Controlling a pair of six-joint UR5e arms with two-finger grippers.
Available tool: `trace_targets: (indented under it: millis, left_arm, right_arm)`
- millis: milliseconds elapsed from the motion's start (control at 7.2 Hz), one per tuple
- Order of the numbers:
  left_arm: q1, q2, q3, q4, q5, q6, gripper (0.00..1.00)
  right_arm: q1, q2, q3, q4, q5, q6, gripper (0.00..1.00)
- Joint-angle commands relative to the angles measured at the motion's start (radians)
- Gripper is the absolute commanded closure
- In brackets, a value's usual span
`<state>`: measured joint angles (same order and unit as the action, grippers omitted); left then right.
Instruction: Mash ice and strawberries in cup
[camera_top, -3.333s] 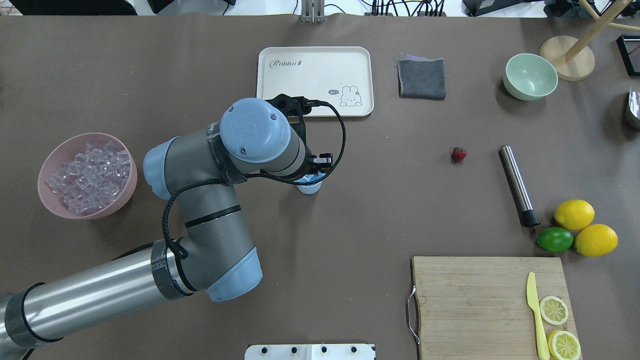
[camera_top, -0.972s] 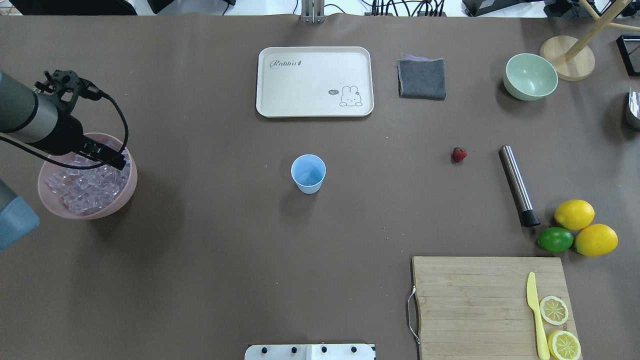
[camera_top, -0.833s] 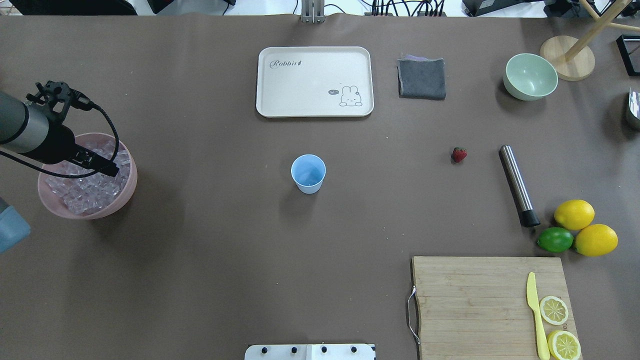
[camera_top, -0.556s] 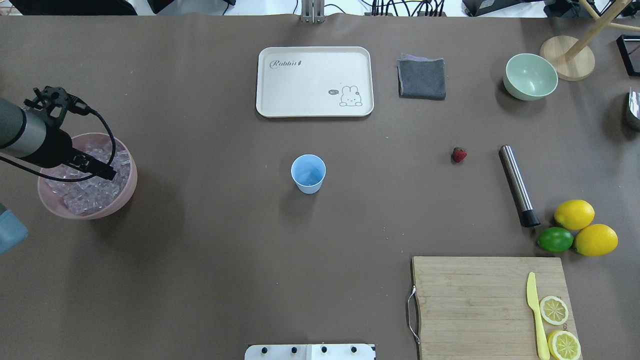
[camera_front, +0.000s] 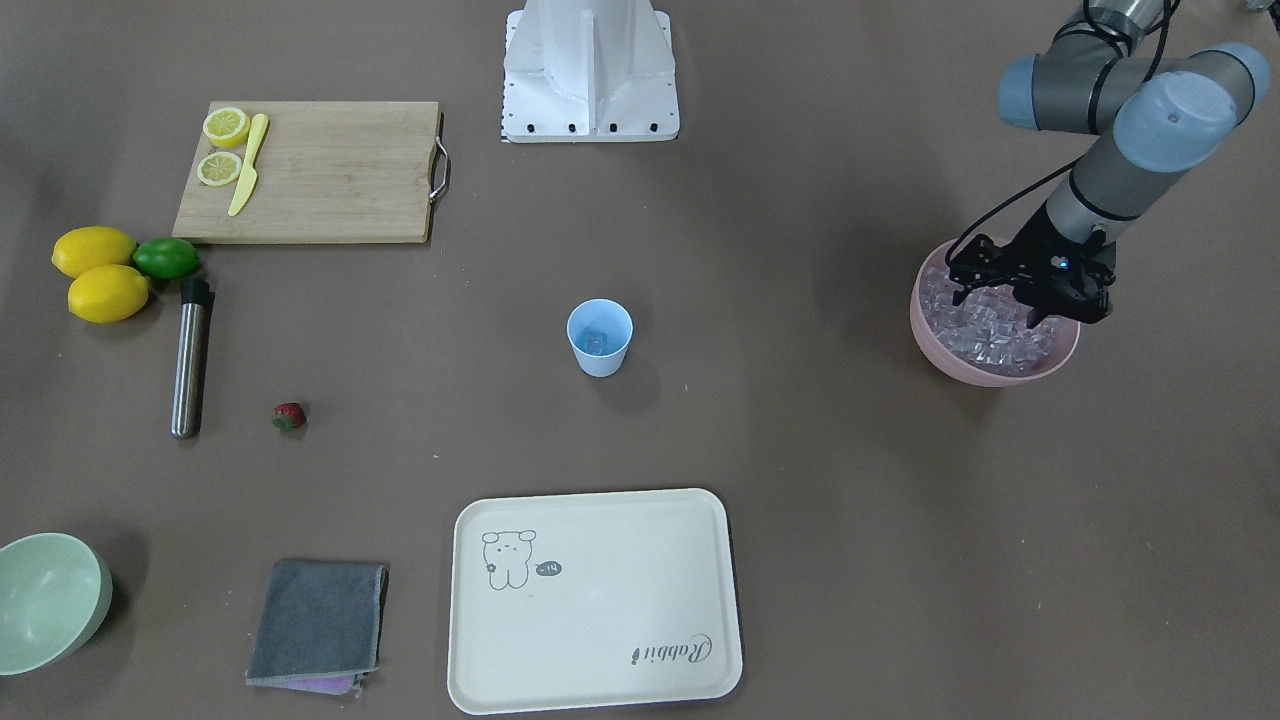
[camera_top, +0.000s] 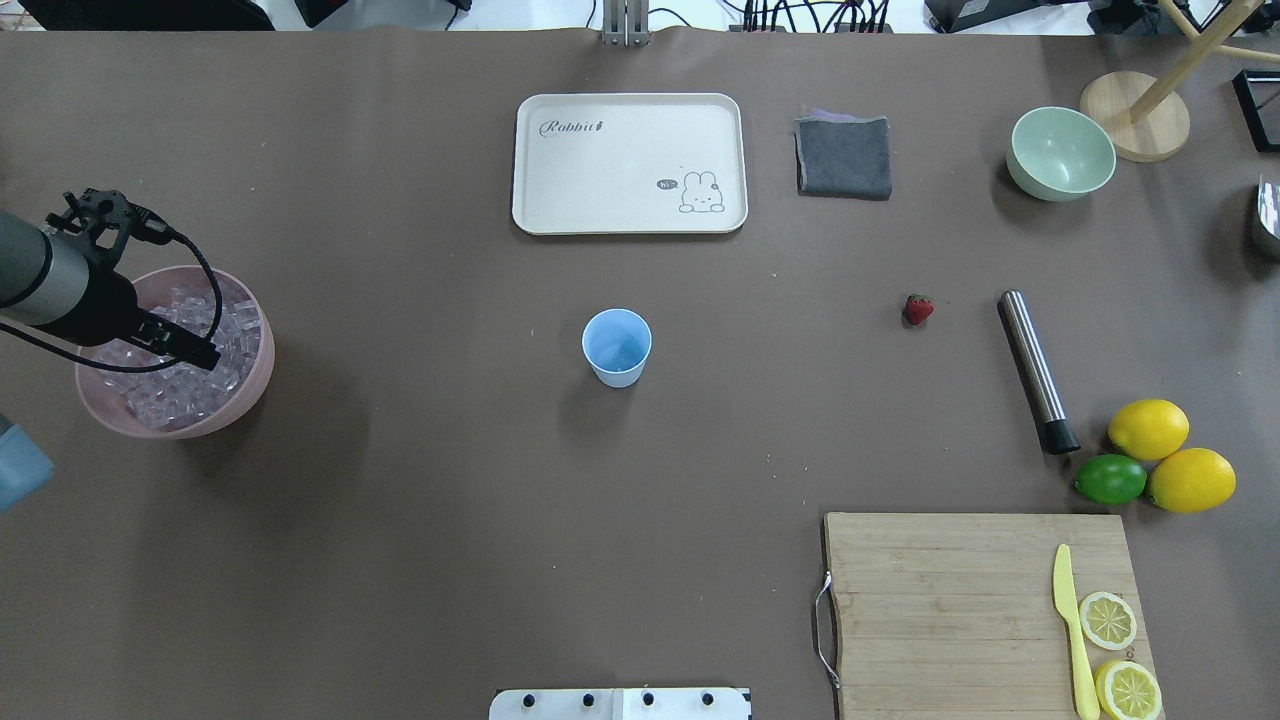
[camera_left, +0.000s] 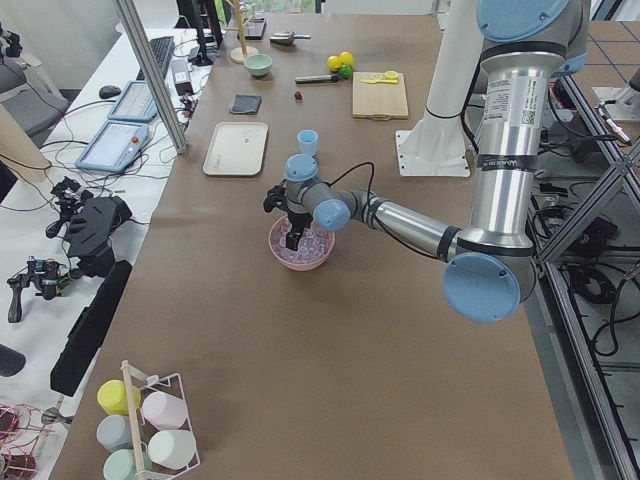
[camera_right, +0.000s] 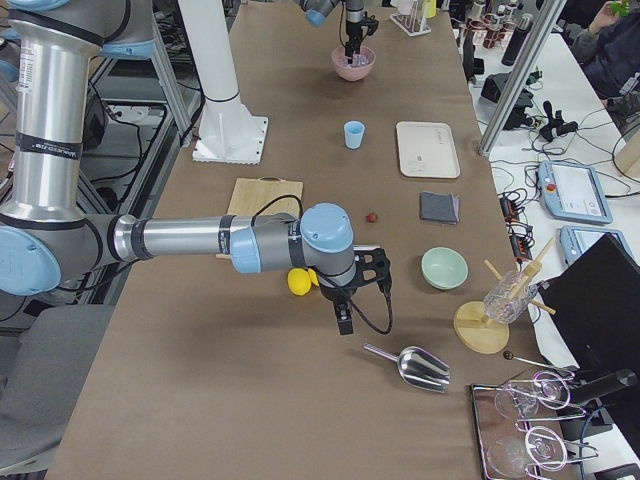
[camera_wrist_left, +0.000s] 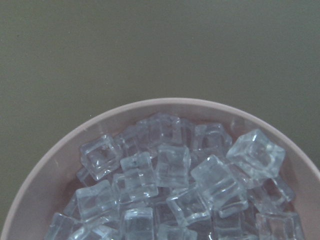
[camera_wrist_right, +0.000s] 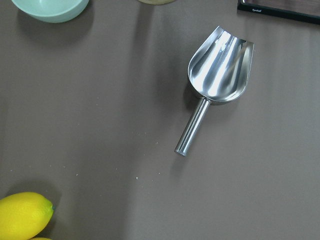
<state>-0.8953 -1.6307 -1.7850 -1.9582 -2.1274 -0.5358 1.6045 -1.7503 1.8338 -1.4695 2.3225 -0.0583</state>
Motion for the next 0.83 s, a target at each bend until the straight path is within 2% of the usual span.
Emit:
trace_targets:
  millis: [0,556,694]
  left_arm:
    - [0.001,0.014,0.004,-0.002,-0.002,-0.004,0.03]
    - [0.004,0.011,0.001,-0.002,-0.003,-0.010,0.03]
    - [0.004,0.006,-0.002,-0.002,-0.005,-0.012,0.07]
  right_arm:
    - [0.000,0.000,-0.001,0.000,-0.002,0.000,0.00]
    - [0.000,0.000,-0.001,0.000,-0.002,0.000,0.00]
    - [0.000,0.000,-0.001,0.000,-0.002,0.000,0.00]
